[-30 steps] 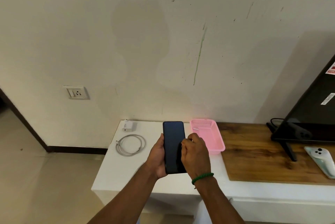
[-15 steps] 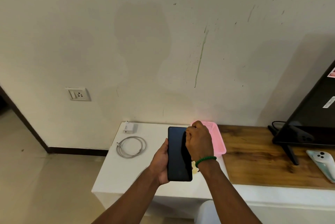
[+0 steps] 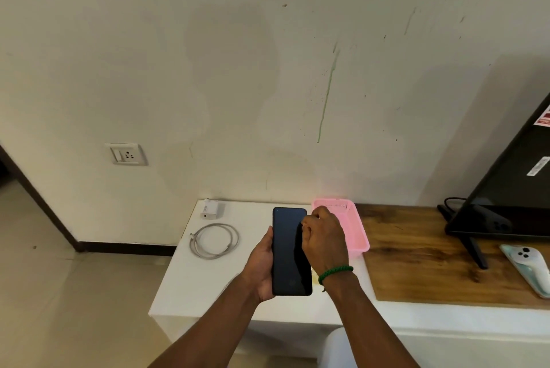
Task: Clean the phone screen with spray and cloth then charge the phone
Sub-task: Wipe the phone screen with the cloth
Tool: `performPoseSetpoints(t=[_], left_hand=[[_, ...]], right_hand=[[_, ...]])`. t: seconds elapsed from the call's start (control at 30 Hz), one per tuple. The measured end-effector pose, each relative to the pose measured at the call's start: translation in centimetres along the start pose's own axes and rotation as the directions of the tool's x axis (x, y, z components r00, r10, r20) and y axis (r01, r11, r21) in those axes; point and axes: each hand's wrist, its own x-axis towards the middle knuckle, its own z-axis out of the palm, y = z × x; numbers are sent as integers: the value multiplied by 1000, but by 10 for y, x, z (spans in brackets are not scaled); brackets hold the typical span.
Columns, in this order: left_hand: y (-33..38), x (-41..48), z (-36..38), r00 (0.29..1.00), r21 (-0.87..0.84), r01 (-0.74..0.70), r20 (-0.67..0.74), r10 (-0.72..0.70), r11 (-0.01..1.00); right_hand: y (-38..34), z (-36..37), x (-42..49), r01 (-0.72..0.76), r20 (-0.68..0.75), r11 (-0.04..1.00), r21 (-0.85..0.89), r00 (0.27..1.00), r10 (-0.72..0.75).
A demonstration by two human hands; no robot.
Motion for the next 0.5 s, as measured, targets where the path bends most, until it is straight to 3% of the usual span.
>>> performPoseSetpoints(t=[0.5], left_hand=[[6,7,-6,1000,12,-14,22,14,1000]], right_hand=[[2,6,-36,7,49,999,36,999,-9]])
